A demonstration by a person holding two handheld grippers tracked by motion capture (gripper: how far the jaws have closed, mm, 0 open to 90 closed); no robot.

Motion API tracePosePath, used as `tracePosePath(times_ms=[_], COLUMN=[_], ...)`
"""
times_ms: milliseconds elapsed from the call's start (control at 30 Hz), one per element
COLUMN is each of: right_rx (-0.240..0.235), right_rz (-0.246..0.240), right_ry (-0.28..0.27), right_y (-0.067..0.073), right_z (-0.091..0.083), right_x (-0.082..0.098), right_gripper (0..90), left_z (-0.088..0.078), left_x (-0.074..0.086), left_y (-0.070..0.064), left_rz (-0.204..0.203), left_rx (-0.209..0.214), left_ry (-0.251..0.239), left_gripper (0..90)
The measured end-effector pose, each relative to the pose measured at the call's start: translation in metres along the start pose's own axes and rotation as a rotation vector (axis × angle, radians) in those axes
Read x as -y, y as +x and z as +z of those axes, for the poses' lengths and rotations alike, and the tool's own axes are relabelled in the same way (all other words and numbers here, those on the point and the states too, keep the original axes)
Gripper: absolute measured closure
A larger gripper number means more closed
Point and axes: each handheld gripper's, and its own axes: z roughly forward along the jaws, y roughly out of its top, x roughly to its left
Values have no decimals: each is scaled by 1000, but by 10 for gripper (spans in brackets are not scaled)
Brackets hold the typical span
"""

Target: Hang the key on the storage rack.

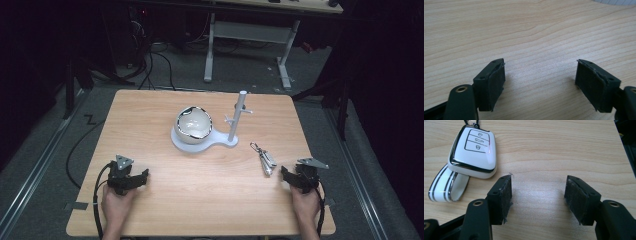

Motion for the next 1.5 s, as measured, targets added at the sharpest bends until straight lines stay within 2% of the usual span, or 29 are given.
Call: tracePosePath(times_ms=[900, 1067, 1300, 1500], right_rx=[-5, -11, -28, -54], right_rz=[-1, -6, 5, -1], right_ry=[2, 0, -15, -48], right_y=[0, 1, 1, 4], right_z=[0, -1, -5, -14], right_x=[0, 0, 2, 0], right_gripper=[384, 406, 429, 442], left_z=[0, 0, 0, 0], left_x=[0, 0, 0, 0], left_y=[0, 0, 0, 0], left_rz=[-1, 0, 0, 0], left_rx=[0, 0, 0, 0], left_ry=[0, 0, 0, 0], left_gripper=[242, 242, 243, 242])
